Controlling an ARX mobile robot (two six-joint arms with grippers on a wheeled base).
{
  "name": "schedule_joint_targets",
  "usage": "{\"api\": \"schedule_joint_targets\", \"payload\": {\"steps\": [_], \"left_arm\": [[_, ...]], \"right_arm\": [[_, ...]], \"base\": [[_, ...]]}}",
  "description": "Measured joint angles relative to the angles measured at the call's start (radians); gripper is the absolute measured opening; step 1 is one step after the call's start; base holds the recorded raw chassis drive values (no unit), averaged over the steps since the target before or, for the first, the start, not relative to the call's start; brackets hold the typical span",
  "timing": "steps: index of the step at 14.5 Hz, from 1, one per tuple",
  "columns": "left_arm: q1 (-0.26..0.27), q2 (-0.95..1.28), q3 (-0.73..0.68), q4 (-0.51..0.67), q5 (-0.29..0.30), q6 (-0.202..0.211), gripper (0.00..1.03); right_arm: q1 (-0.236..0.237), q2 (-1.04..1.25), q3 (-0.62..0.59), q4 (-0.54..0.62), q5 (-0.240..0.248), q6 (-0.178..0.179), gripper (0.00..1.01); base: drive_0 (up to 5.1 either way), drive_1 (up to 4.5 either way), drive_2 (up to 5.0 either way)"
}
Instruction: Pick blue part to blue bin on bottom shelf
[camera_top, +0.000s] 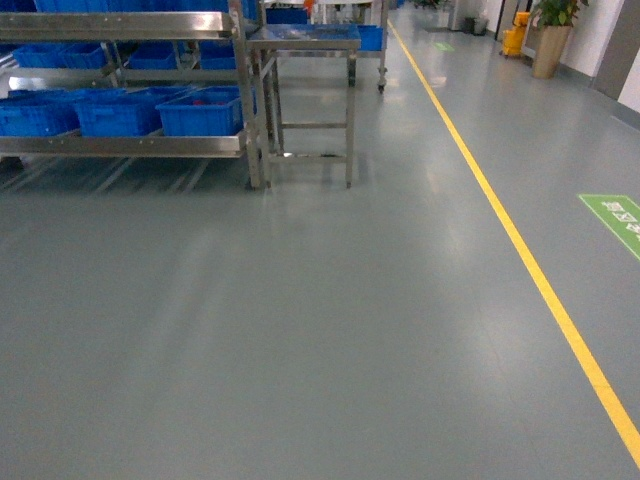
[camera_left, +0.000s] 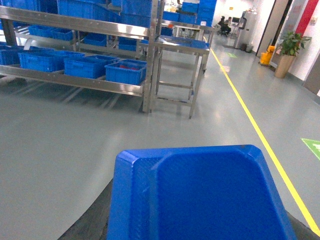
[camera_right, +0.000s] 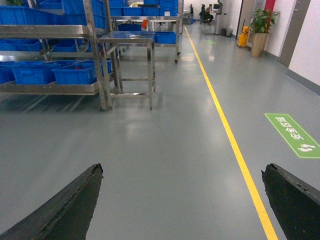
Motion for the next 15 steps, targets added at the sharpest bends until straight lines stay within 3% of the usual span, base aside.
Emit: {"api": "schedule_joint_targets", "payload": {"steps": [15], "left_arm": [[0.000, 0.001, 0.000, 0.003, 0.000, 0.000, 0.44]], "right_arm": [[0.000, 0.000, 0.000, 0.000, 0.000, 0.000, 0.98]], "base": [[0.0, 3.94, -4.0]]}}
